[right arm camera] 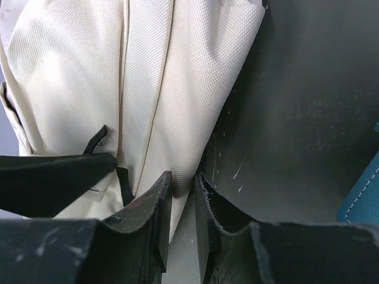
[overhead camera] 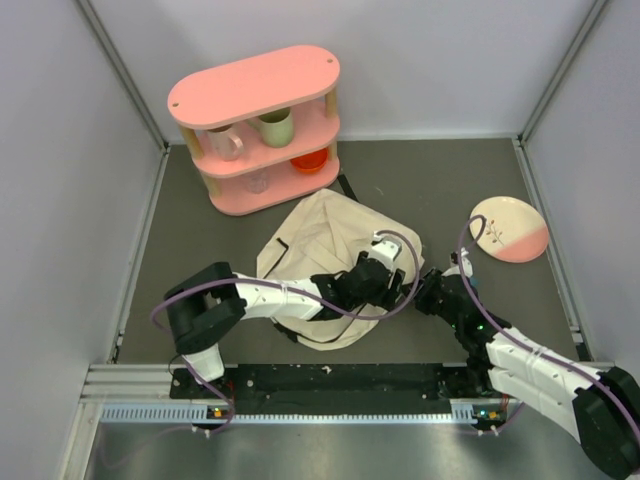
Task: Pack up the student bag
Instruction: Zip the student bag at the center of the board.
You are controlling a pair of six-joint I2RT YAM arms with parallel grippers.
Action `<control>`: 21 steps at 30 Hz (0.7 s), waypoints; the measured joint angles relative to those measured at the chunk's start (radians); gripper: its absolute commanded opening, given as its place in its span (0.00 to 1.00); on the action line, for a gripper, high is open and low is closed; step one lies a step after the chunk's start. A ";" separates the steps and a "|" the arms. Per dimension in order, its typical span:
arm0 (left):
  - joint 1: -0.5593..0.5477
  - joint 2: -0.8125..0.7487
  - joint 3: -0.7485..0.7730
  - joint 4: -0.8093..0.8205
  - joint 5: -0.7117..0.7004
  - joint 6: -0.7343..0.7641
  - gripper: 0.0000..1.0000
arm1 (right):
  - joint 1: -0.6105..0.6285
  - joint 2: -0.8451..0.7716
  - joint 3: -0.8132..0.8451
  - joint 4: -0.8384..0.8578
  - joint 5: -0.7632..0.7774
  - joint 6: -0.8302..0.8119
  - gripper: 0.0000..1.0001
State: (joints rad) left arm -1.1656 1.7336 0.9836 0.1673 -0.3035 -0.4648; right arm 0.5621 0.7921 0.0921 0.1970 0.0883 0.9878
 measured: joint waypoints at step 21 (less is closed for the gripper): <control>-0.001 0.047 0.038 -0.114 -0.023 -0.068 0.49 | 0.000 0.008 0.000 -0.003 -0.003 0.000 0.21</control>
State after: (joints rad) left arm -1.1664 1.7805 1.0214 0.0528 -0.3260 -0.5331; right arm 0.5621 0.8005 0.0925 0.1940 0.0853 0.9882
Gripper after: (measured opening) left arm 0.567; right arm 0.211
